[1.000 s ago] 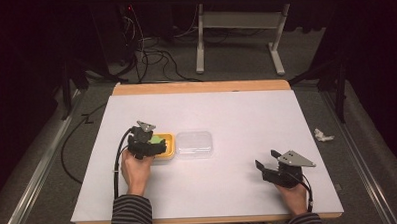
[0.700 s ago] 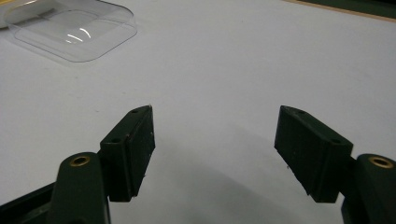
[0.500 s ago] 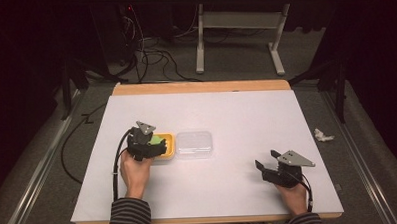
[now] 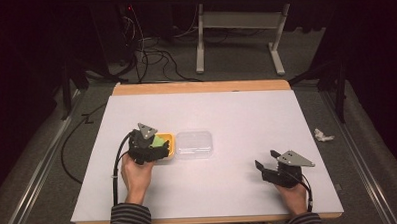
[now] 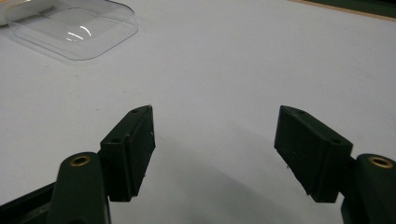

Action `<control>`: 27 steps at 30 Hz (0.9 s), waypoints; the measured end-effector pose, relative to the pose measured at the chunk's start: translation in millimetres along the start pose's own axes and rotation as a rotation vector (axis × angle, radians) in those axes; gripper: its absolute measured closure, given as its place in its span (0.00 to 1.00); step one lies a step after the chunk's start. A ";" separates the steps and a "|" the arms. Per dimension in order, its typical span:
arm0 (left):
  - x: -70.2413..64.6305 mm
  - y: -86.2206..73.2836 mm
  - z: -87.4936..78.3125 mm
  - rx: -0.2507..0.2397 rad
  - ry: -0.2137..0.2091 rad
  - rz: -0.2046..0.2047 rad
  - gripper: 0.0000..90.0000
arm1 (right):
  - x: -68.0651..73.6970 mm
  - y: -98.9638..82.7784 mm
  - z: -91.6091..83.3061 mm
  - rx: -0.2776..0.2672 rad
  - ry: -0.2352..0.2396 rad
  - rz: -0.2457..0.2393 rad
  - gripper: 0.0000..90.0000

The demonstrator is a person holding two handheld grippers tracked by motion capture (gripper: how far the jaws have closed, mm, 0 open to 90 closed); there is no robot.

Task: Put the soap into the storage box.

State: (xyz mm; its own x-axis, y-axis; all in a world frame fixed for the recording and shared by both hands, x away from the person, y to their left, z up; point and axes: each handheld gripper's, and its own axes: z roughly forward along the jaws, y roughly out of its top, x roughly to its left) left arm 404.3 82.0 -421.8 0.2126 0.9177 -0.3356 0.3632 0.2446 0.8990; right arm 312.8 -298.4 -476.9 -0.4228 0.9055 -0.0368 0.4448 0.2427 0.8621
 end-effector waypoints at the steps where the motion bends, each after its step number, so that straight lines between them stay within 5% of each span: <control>1: -0.9 0.0 -1.0 0.000 -0.005 0.000 0.26 | 0.0 0.0 0.0 0.000 0.000 -0.001 0.33; 27: -25.3 -6.0 -22.5 0.005 -0.108 -0.023 0.25 | 0.4 -0.2 -0.2 -0.003 -0.002 0.000 0.33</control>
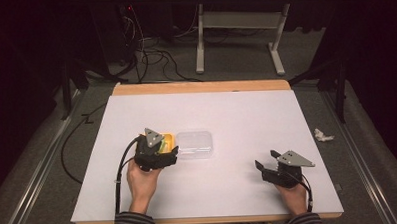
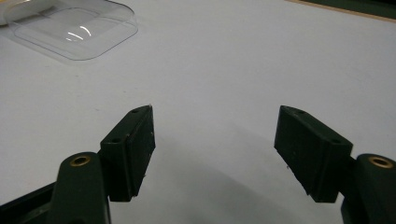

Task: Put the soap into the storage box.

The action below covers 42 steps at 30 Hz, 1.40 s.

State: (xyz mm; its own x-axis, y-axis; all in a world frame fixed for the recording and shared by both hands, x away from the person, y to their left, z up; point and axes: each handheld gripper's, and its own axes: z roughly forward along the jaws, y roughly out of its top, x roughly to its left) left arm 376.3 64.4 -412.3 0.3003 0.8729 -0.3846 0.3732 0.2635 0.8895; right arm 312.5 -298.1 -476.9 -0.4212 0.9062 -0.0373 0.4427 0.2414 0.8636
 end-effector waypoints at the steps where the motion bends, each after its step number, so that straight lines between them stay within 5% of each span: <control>1: -0.2 -0.4 -0.7 0.002 -0.002 -0.001 0.25 | 0.0 0.0 0.0 0.000 0.000 0.000 0.33; 42: -19.2 -7.0 -35.7 -0.020 -0.112 -0.052 0.25 | -0.4 0.0 -0.2 -0.003 -0.002 -0.007 0.33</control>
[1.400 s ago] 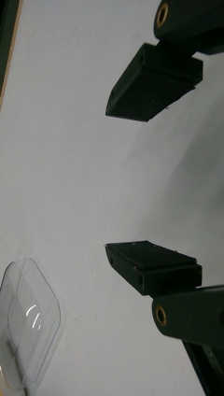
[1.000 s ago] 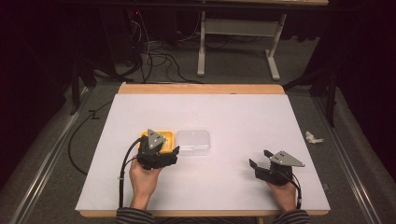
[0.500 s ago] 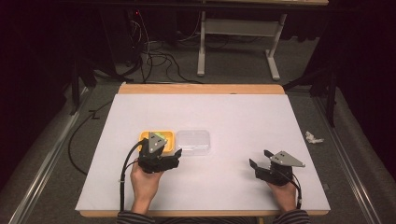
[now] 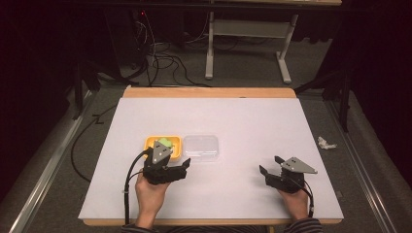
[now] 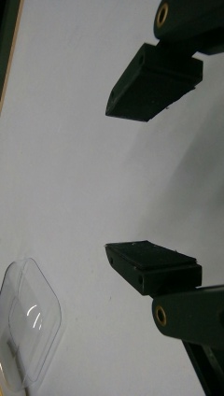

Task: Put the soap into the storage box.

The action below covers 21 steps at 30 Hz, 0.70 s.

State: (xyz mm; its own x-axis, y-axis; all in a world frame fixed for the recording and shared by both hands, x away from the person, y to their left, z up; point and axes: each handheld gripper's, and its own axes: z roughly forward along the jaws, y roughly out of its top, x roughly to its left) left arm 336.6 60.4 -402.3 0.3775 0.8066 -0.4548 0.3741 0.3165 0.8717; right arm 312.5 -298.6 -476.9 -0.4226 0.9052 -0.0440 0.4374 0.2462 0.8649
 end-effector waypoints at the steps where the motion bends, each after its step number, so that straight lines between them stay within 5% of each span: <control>1: 0.0 -0.5 -0.5 0.002 -0.001 -0.001 0.25 | 0.0 0.0 0.0 0.000 0.000 0.000 0.33; 21: 3.9 -8.4 -11.6 0.002 0.004 -0.013 0.25 | -0.5 0.3 0.6 0.005 0.001 0.004 0.33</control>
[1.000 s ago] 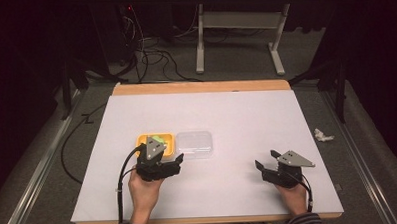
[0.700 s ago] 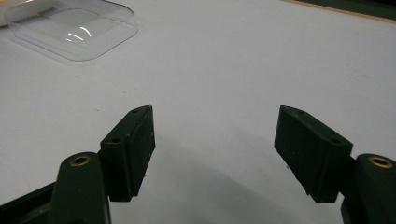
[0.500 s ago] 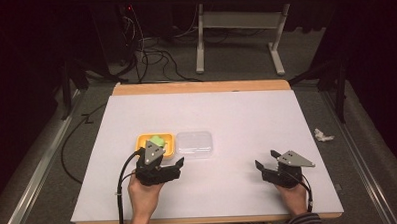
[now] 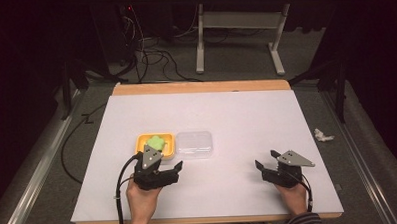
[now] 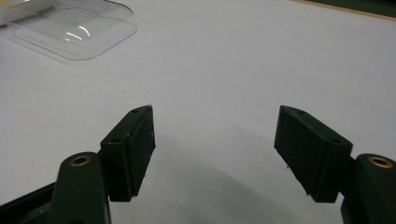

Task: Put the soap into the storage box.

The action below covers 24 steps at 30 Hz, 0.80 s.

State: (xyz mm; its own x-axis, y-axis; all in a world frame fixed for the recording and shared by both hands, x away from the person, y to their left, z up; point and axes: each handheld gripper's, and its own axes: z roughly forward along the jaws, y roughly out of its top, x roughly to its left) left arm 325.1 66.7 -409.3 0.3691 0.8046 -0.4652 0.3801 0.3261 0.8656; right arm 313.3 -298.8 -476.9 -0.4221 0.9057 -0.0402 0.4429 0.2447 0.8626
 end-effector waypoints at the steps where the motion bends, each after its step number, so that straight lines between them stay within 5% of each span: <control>1: 1.0 -1.0 0.1 -0.001 0.006 0.004 0.25 | -0.1 0.0 -0.1 0.000 0.000 0.002 0.33; 24: 13.8 -18.5 5.9 0.031 0.034 -0.006 0.25 | 0.3 -0.2 -0.5 -0.002 -0.002 0.003 0.33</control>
State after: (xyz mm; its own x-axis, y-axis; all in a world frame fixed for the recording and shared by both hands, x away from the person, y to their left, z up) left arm 328.2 68.8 -432.9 0.3383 0.8191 -0.4632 0.4088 0.3154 0.8564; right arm 312.7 -298.7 -476.9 -0.4191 0.9071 -0.0387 0.4422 0.2411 0.8639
